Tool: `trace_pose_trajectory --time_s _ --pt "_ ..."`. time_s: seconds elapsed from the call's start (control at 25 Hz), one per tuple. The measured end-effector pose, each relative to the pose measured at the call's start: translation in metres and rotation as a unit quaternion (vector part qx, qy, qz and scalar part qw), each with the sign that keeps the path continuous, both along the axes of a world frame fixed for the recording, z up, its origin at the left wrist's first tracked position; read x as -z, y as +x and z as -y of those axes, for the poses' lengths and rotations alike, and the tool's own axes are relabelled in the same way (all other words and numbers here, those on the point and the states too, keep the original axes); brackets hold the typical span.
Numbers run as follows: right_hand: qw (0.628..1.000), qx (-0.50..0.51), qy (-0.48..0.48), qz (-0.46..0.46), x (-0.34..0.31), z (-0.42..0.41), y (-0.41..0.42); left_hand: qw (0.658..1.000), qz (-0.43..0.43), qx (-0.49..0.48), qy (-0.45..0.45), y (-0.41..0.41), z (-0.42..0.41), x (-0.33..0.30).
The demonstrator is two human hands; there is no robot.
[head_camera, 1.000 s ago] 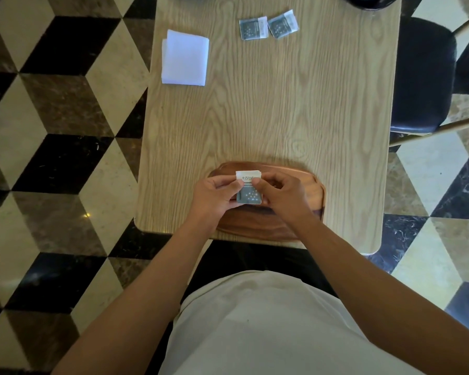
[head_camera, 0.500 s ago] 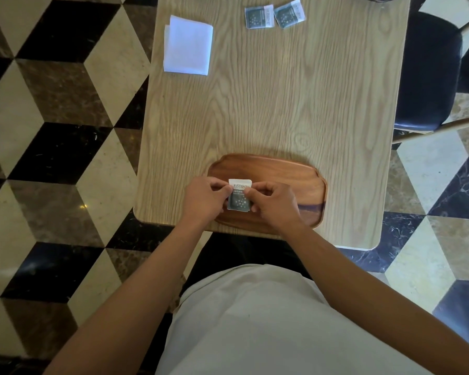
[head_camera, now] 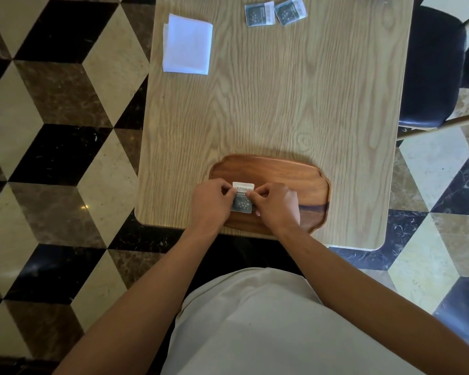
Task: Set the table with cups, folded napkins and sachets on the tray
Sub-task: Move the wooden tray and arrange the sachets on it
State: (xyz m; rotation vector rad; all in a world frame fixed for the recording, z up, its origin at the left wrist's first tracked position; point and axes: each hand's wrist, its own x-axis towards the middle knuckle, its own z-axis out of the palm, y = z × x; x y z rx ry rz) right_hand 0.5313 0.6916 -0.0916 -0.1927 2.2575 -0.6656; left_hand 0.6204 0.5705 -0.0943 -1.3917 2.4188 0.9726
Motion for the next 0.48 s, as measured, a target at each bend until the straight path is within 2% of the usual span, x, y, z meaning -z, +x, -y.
trace_pose_trajectory --time_s 0.2,0.32,0.48 --pt "1.0 -0.007 -0.004 -0.014 -0.001 -0.005 -0.009 1.0 -0.016 -0.003 0.024 0.001 0.007 -0.003" --pt "0.998 0.025 -0.034 -0.042 -0.003 0.0 -0.029 0.998 -0.057 -0.034 0.018 -0.012 0.021 -0.008" --pt "0.993 0.037 -0.071 -0.084 0.0 0.035 -0.087 0.994 -0.108 0.022 -0.024 -0.069 0.061 -0.009"
